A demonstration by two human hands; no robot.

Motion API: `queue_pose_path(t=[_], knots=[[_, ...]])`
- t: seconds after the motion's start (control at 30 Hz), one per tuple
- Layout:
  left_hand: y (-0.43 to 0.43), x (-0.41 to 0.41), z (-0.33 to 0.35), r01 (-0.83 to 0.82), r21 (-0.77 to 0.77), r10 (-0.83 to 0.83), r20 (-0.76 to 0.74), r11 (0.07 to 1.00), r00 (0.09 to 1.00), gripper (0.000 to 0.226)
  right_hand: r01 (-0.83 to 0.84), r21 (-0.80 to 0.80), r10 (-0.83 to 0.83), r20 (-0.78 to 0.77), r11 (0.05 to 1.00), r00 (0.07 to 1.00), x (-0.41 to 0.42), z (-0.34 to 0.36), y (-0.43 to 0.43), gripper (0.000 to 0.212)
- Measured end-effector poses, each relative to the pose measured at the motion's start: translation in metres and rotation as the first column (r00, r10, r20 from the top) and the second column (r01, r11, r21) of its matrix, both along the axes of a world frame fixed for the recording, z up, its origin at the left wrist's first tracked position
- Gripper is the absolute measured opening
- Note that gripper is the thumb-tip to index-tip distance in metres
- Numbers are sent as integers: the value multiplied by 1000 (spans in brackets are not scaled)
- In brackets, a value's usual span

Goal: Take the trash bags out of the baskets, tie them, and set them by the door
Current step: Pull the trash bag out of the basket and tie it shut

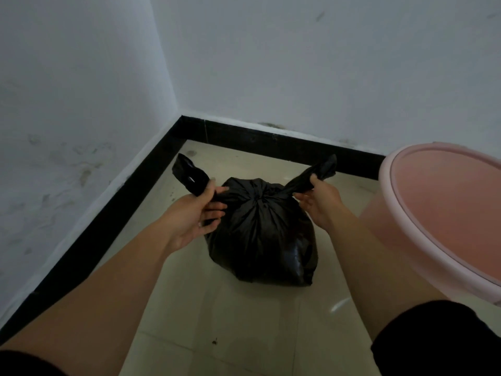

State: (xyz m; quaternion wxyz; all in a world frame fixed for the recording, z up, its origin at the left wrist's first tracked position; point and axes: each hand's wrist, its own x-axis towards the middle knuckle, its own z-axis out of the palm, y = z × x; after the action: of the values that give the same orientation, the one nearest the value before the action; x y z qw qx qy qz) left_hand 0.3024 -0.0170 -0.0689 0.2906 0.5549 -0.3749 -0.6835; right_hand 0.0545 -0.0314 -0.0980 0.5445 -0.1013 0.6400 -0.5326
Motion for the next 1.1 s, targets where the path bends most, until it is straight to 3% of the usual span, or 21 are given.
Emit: queue_pose_path(t=[0.07,0.17,0.27,0.33,0.4,0.53,0.67,0.77,0.9,1.1], knots=[[3,-8,-3,35,-41,-34,27,999,999,26,-84,-25,86,61,996,994,0,0,3,30],[7,-23,-10,-23,-136,46,169,990,985,14,-156,-7,156,-6,988,988,6,-1,6,32],[5,-31,-12,-71,-300,142,221,951,965,20,-207,-25,196,-229,978,953,12,8,8,27],[2,-33,-8,-64,-400,156,202,914,967,18,-292,-49,246,-418,955,875,14,21,6,27],[-1,-36,-2,-42,-451,135,176,891,975,23,-385,-86,293,-504,919,812,16,37,5,22],[2,-44,6,-43,-461,117,132,886,984,11,-555,-115,406,-563,824,720,19,62,2,15],[4,-52,7,26,-519,86,190,854,978,8,-671,-105,534,-521,734,666,20,75,-1,25],[5,-58,6,137,-568,16,256,812,966,14,-689,-92,546,-537,719,643,27,80,2,38],[3,-65,1,360,-620,-31,476,697,879,21,-660,-204,443,-595,723,670,34,89,2,16],[2,-77,-12,426,-496,-124,531,757,839,57,-773,-123,494,-704,623,511,43,108,6,34]])
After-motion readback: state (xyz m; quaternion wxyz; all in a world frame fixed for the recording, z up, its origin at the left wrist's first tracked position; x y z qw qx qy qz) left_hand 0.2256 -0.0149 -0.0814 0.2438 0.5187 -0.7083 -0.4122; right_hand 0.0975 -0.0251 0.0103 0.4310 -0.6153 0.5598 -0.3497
